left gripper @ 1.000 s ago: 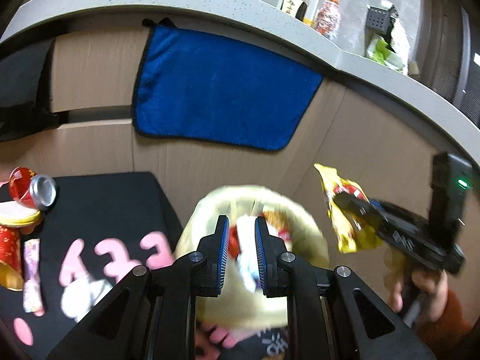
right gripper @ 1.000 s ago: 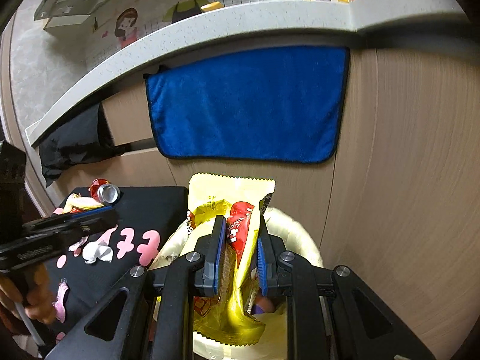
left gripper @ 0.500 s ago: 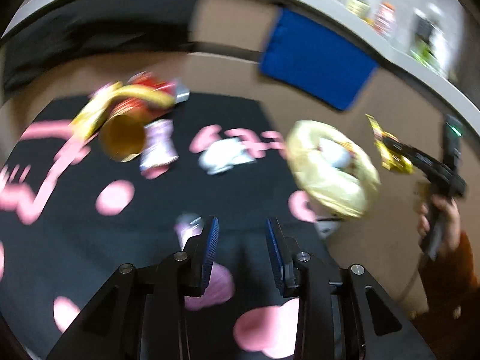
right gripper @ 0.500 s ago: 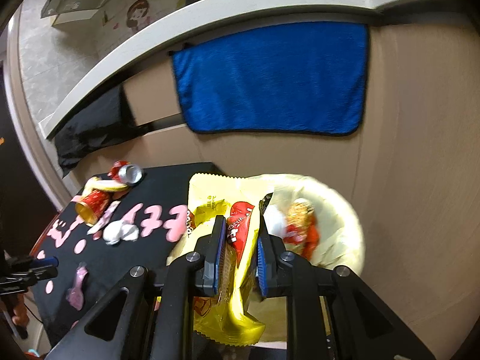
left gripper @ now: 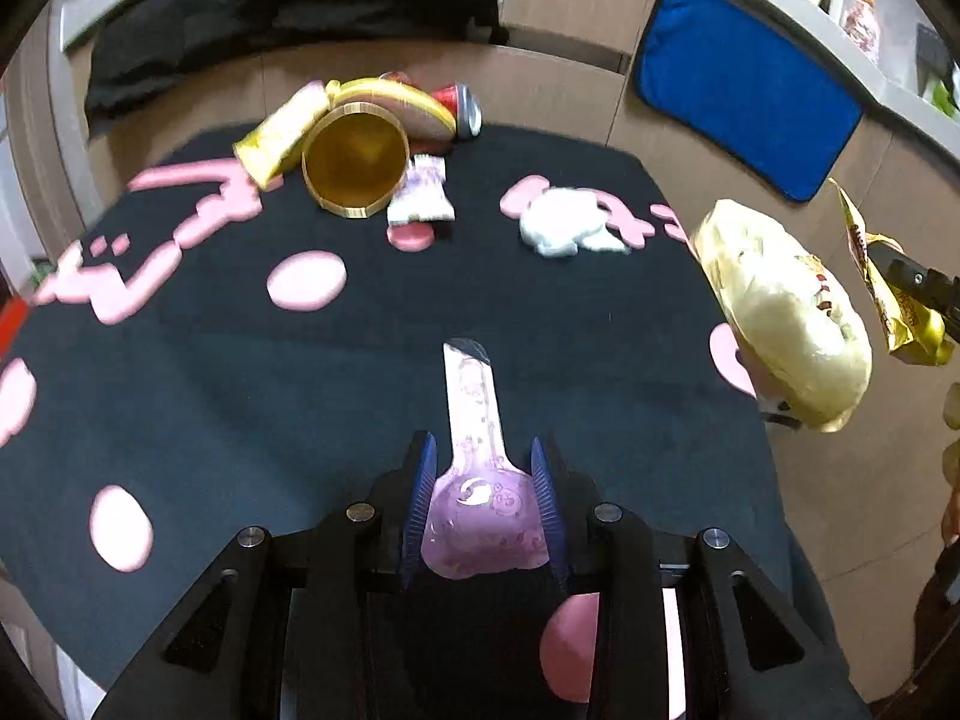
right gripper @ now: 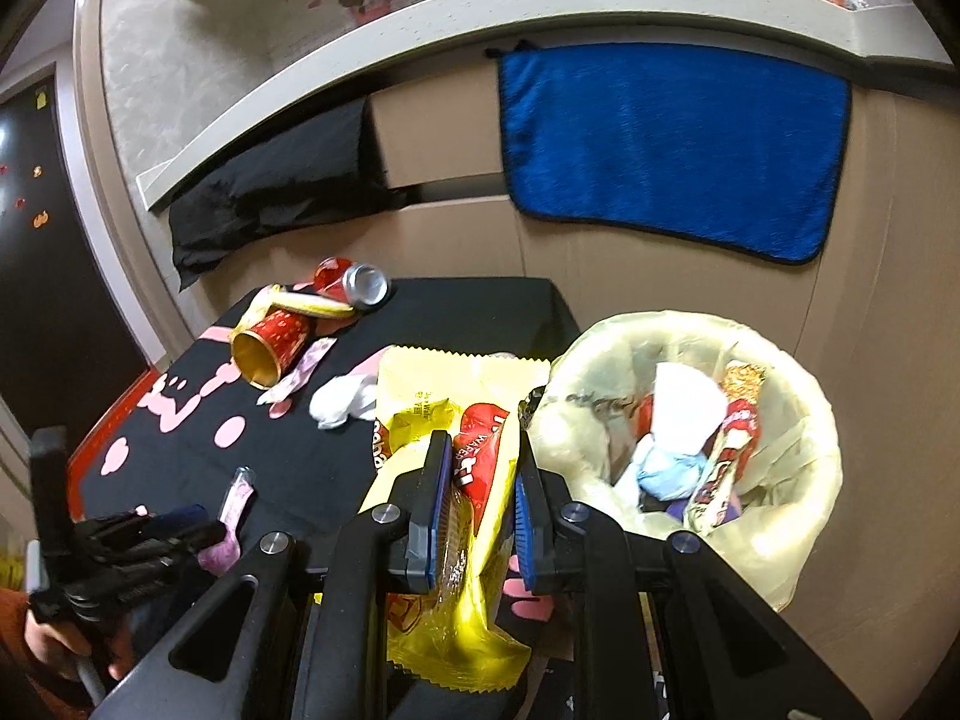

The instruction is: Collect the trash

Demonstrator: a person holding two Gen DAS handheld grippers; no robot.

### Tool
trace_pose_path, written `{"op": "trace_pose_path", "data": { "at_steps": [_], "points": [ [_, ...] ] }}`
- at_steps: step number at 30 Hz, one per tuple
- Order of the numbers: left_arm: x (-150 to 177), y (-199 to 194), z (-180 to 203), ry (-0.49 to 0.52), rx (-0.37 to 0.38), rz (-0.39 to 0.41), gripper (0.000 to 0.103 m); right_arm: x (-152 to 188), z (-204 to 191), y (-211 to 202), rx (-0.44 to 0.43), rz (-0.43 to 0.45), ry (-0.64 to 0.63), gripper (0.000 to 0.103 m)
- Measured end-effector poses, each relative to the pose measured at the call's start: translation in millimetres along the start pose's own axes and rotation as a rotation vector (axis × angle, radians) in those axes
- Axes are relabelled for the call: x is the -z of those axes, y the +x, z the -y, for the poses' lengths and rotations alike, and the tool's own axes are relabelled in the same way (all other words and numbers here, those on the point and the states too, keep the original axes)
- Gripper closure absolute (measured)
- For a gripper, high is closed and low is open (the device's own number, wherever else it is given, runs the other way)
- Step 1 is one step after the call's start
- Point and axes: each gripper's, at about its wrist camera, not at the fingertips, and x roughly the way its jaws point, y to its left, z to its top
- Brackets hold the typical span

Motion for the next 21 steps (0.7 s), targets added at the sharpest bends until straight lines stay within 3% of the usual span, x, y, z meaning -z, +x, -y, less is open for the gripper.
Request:
{"op": "trace_pose_path", "data": {
  "at_steps": [4, 13, 21],
  "points": [
    [-1.4, 4.7, -2.2, -0.028, 0.024, -0.033, 0.067, 2.2, -8.1, 4.4, -0.013, -0.019, -0.013, 0.086],
    [4.4, -2.1, -3.4, 0.017, 0.043, -0.043, 0.067, 15.8, -28.8, 28.2, -0.066, -0.079, -0.024, 0.086],
    [-19.1, -21.2, -36.5, -0.056, 0.052, 0.05, 0.067, 31.5, -59.1, 54.8, -0.13, -0.139, -0.084, 0.086]
  ]
}}
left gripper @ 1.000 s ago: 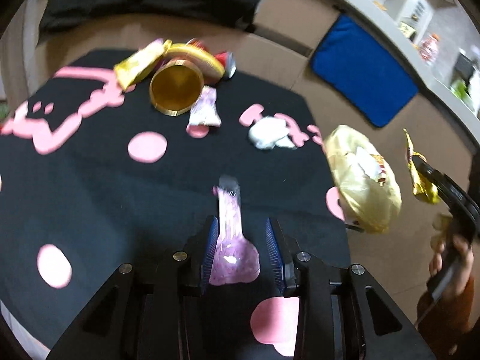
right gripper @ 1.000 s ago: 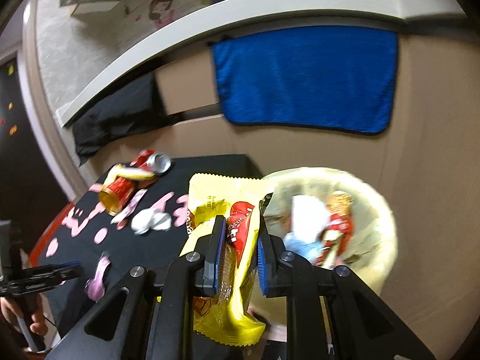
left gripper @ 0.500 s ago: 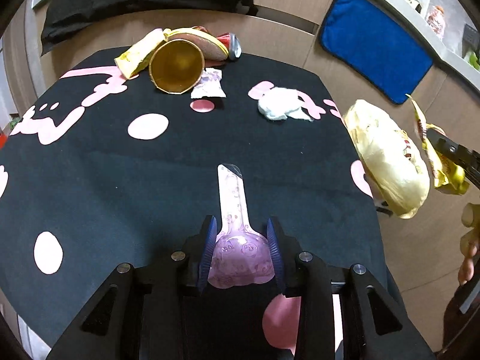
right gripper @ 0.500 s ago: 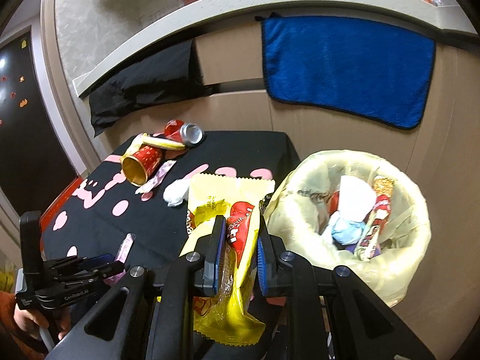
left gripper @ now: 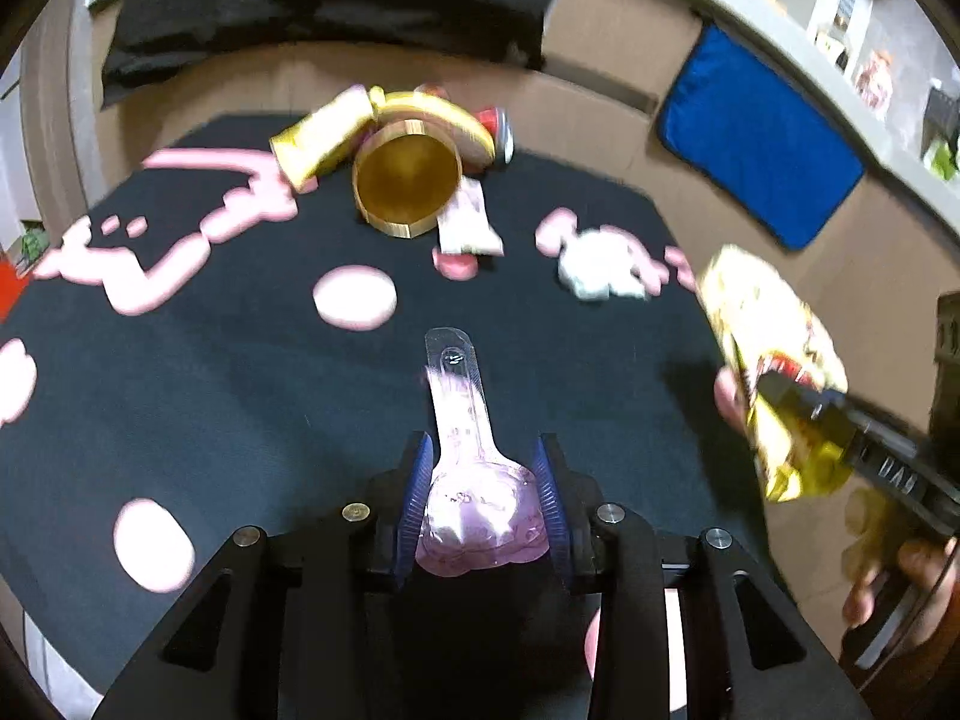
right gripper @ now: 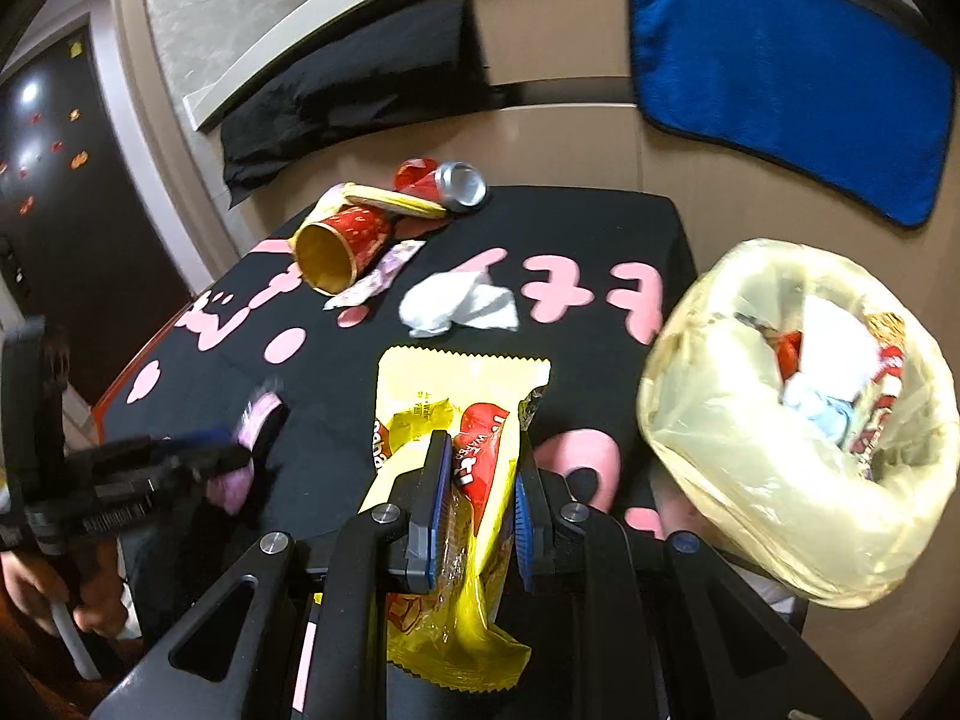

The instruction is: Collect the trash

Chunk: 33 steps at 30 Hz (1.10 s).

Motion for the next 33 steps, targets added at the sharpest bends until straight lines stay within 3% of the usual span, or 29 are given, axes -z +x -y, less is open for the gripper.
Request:
{"op": "trace_pose_path", "data": {
  "at_steps": [8, 15, 21, 27, 33],
  "points": [
    [-45.0, -17.9, 17.4, 0.05, 0.025, 0.136, 0.067, -21.5, -4.1, -10.8, 0.019, 0.053, -0.031, 0.086],
    [-91.2, -36.6, 70.6, 0.158, 0.087, 0.277, 0.067, -52.4, 14.9, -44.2, 0.065, 0.167, -0.025, 0.086],
    [-115.8, -40.7, 120.0, 0.229, 0.16, 0.344, 0.067, -73.1, 43.4, -80.7, 0.145, 0.264, -0.024, 0.086],
    [-126.8, -32.7, 175.8, 0.292, 0.262, 0.357, 0.067, -81.1, 78.7, -115.3, 0.234, 0.328, 0.002, 0.086],
    [-126.5, -3.9, 225.6, 0.344, 0.342, 0.31, 0.067, -77.0, 119.4, -137.0, 0.316, 0.344, 0.043, 0.086]
  ]
}}
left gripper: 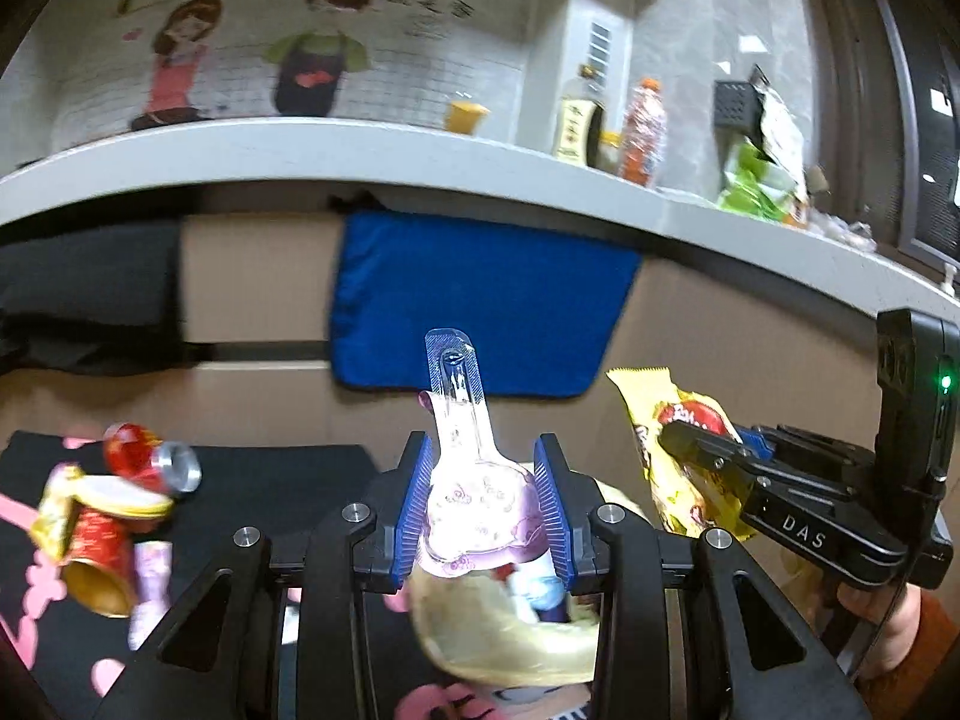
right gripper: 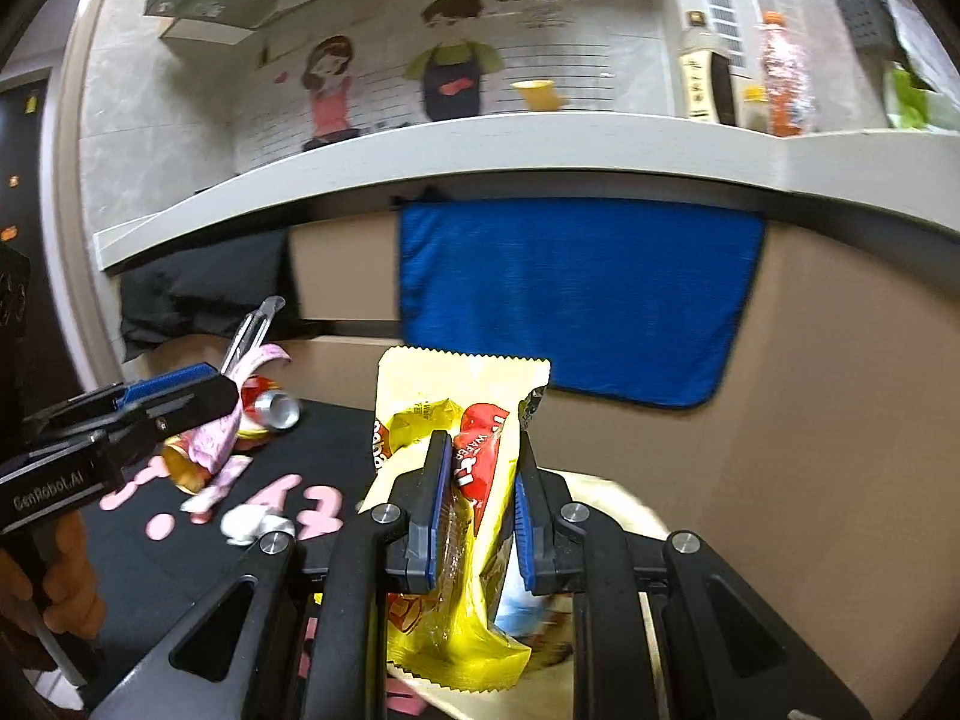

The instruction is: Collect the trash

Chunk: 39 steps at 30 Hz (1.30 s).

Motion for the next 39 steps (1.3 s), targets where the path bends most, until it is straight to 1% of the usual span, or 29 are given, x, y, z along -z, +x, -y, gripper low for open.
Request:
{"op": "trace_pose_path", "data": {
  "at_steps": [4, 8, 12, 16, 18, 19, 20, 21, 23, 24, 25, 26, 27, 29, 32, 33, 39],
  "points": [
    [9.0, 34.7, 15.1, -0.014, 0.067, -0.056, 0.067, 5.5, 23.9, 3.5, 0.036, -0.016, 0.018, 0.086],
    [21.8, 71.2, 19.7, -0.04, 0.1, -0.133, 0.067, 15.8, 42.5, 19.4, 0.049, -0.053, 0.052, 0.086],
    [33.9, 106.1, 14.9, -0.073, 0.117, -0.209, 0.067, 28.4, 55.9, 35.5, 0.055, -0.094, 0.08, 0.086],
    [42.0, 127.3, 9.3, -0.092, 0.125, -0.248, 0.067, 36.9, 64.3, 51.0, 0.06, -0.127, 0.097, 0.086],
    [45.2, 137.1, 4.2, -0.12, 0.153, -0.269, 0.067, 39.7, 67.4, 58.2, 0.064, -0.141, 0.102, 0.086],
    [46.6, 142.4, 0.8, -0.143, 0.184, -0.285, 0.066, 42.1, 69.8, 63.7, 0.062, -0.152, 0.111, 0.086],
    [47.3, 145.6, -1.4, -0.157, 0.204, -0.297, 0.063, 43.9, 70.9, 67.5, 0.06, -0.161, 0.118, 0.086],
    [47.8, 148.2, -4.2, -0.163, 0.216, -0.31, 0.058, 45.7, 72.2, 70.8, 0.059, -0.167, 0.124, 0.086],
    [47.4, 149.4, -10.0, -0.172, 0.217, -0.316, 0.055, 49.3, 74.0, 77.8, 0.053, -0.18, 0.134, 0.081],
    [45.9, 147.2, -14.6, -0.182, 0.208, -0.314, 0.055, 50.9, 74.2, 81.2, 0.05, -0.187, 0.14, 0.08],
    [44.9, 144.8, -19.0, -0.189, 0.202, -0.313, 0.055, 53.2, 75.0, 85.3, 0.044, -0.198, 0.154, 0.071],
    [42.6, 139.8, -24.5, -0.203, 0.193, -0.308, 0.055, 54.0, 75.9, 86.6, 0.039, -0.202, 0.162, 0.06],
    [40.7, 135.2, -29.1, -0.212, 0.184, -0.3, 0.055, 55.7, 76.4, 88.8, 0.031, -0.208, 0.179, 0.057],
    [35.0, 121.7, -41.2, -0.218, 0.152, -0.275, 0.055, 56.5, 75.8, 91.1, 0.032, -0.211, 0.191, 0.056],
    [30.9, 96.8, -60.9, -0.212, 0.082, -0.231, 0.055, 55.5, 73.4, 90.5, 0.048, -0.209, 0.195, 0.056],
    [31.6, 84.1, -69.0, -0.211, 0.044, -0.209, 0.055, 55.1, 72.4, 89.6, 0.049, -0.208, 0.197, 0.056],
    [41.8, 31.5, -113.4, -0.21, -0.115, -0.131, 0.055, 50.9, 53.5, 85.2, 0.042, -0.2, 0.188, 0.056]
  ]
}}
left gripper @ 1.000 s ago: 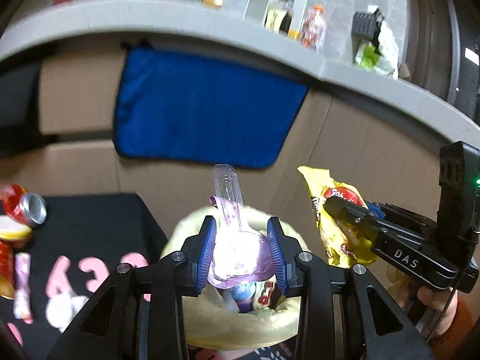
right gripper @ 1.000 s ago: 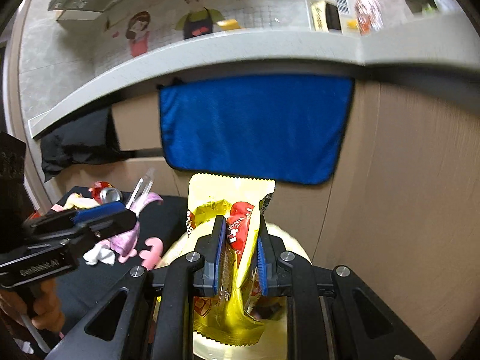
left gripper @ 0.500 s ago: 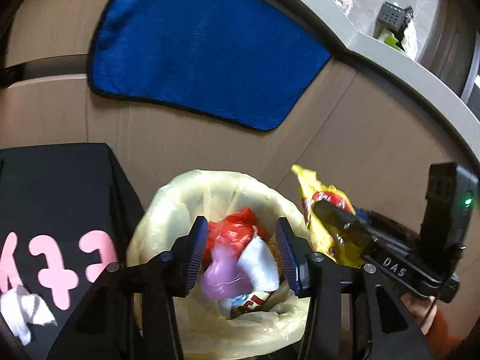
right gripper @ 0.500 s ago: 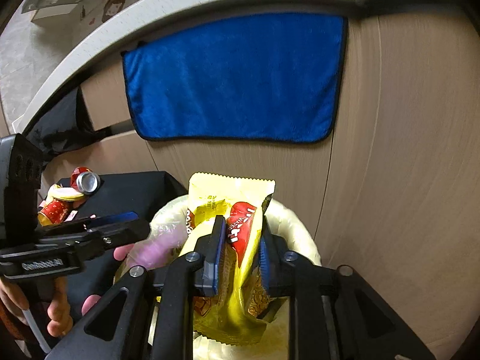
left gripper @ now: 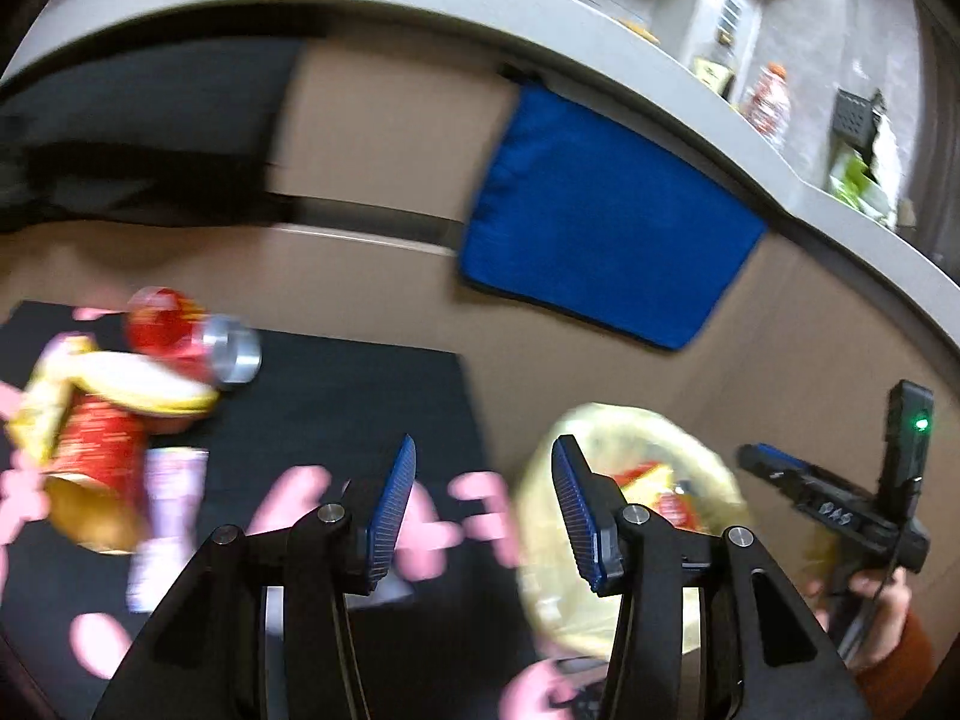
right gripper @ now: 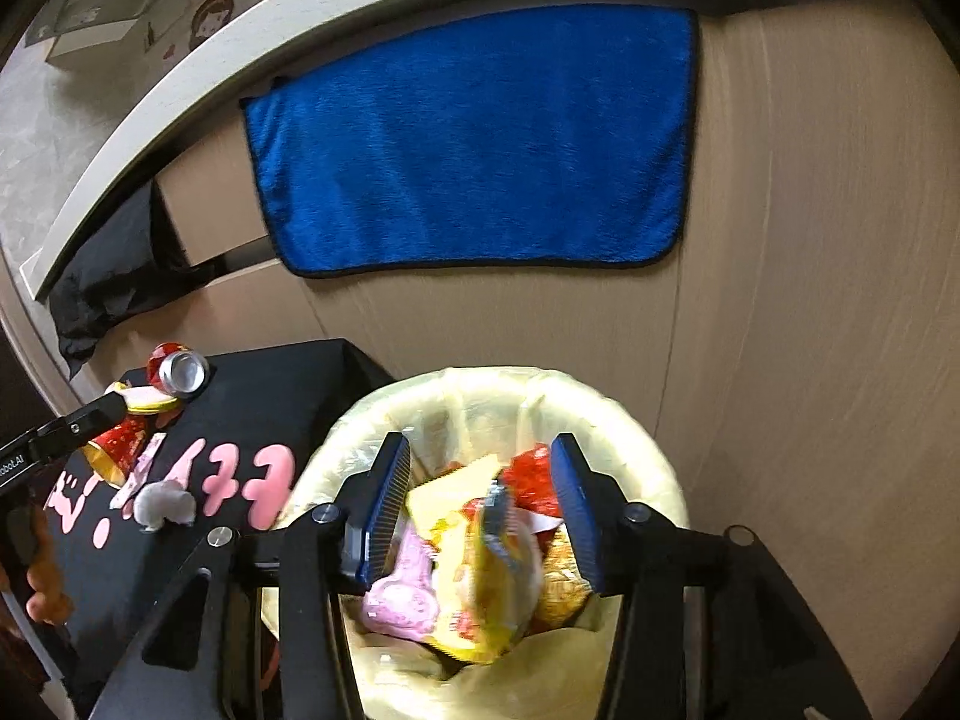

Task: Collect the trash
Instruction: 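Open both tools to drop the packet and chip bag into the trash bag, then grasp the white tissue with the right tool while the left tool grasps the white candy wrapper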

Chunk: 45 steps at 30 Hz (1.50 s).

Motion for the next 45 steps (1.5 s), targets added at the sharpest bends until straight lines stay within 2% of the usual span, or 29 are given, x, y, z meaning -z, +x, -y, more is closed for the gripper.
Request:
{"op": "trace_pose_path", "data": {
  "at_steps": [3, 7, 9, 15, 19, 25, 31, 35, 45],
  "points": [
    [6.4, -19.9, -38.9, -0.039, -0.068, 0.023, 0.055, 1.3, -21.1, 0.5, -0.027, -0.001, -0.02, 0.056],
    [18.5, -43.8, -95.9, -0.149, -0.165, 0.045, 0.055, 4.9, -53.1, 7.4, -0.073, -0.017, -0.057, 0.056],
    [25.5, -54.1, -119.6, -0.2, -0.192, 0.052, 0.055, 8.1, -74.3, 13.6, -0.099, -0.029, -0.086, 0.056],
    [39.0, -73.9, -160.5, -0.255, -0.249, 0.072, 0.055, 19.0, -133.4, 34.7, -0.173, -0.081, -0.158, 0.056],
    [44.8, -79.8, -177.6, -0.279, -0.243, 0.072, 0.055, 29.2, -166.6, 47.0, -0.218, -0.114, -0.193, 0.056],
    [52.7, -84.9, -189.1, -0.278, -0.189, 0.054, 0.055, 41.8, -204.5, 67.6, -0.265, -0.173, -0.226, 0.056],
    [65.3, -69.8, -179.6, -0.284, -0.089, -0.026, 0.055, 51.6, -229.9, 92.4, -0.292, -0.229, -0.251, 0.056],
    [69.3, -64.2, -175.1, -0.287, -0.091, -0.036, 0.055, 57.0, -238.2, 109.1, -0.31, -0.266, -0.256, 0.056],
    [74.4, -66.9, -180.7, -0.332, -0.125, -0.047, 0.055, 57.6, -265.8, 115.0, -0.412, -0.267, -0.347, 0.057]
  ]
}}
